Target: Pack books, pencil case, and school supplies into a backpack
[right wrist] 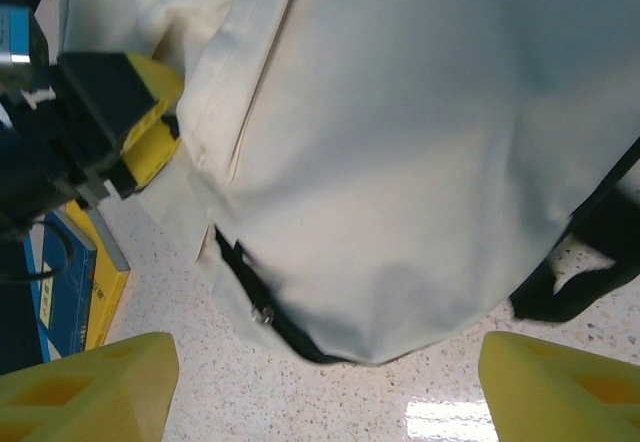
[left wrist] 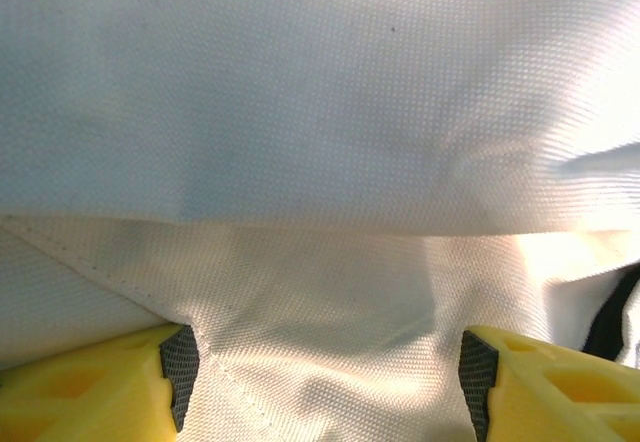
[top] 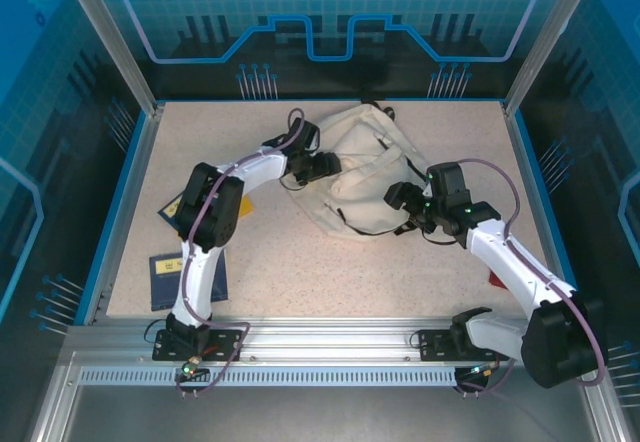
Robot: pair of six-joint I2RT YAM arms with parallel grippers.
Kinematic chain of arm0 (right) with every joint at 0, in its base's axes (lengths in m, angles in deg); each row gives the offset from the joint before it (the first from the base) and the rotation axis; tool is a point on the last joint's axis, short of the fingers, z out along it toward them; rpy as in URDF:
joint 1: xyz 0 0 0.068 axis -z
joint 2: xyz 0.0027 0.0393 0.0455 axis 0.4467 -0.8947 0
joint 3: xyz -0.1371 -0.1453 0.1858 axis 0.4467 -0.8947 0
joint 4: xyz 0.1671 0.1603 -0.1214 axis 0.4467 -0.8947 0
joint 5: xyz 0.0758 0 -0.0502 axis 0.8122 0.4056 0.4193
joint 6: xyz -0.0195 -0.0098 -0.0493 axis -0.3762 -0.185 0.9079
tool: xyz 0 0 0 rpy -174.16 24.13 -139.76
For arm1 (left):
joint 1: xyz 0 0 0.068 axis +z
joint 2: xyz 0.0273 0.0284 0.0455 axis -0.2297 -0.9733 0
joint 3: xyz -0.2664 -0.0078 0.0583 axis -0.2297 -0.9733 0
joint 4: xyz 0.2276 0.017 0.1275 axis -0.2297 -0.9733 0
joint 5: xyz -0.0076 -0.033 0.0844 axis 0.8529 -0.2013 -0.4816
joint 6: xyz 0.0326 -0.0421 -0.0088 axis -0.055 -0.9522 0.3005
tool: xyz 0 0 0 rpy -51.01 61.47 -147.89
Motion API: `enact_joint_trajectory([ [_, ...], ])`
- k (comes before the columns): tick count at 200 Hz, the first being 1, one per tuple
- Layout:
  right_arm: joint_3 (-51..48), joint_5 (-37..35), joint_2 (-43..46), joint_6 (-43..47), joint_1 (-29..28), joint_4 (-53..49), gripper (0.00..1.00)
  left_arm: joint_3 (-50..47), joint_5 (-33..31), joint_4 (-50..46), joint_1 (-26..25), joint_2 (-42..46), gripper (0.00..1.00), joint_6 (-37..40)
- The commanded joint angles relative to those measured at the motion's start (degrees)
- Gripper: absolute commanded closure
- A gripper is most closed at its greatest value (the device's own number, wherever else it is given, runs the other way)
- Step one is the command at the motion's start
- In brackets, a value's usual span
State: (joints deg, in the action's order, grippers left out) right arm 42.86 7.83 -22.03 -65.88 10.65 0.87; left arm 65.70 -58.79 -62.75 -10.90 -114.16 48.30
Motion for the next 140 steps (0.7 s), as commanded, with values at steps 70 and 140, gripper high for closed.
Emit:
enact_joint_trajectory([
  [70,3.42,-3.64,-2.78,4.98,-4.23,-3.02,0.00,-4.65,-9.16,-10.95,5.30,13.44,0.03,2.24],
  [140,7.53,-2.16,-8.11,4.69,-6.68,-0.79,0.00,-17.42,-25.05,-15.57,18.50,22.69,0.01,-2.42],
])
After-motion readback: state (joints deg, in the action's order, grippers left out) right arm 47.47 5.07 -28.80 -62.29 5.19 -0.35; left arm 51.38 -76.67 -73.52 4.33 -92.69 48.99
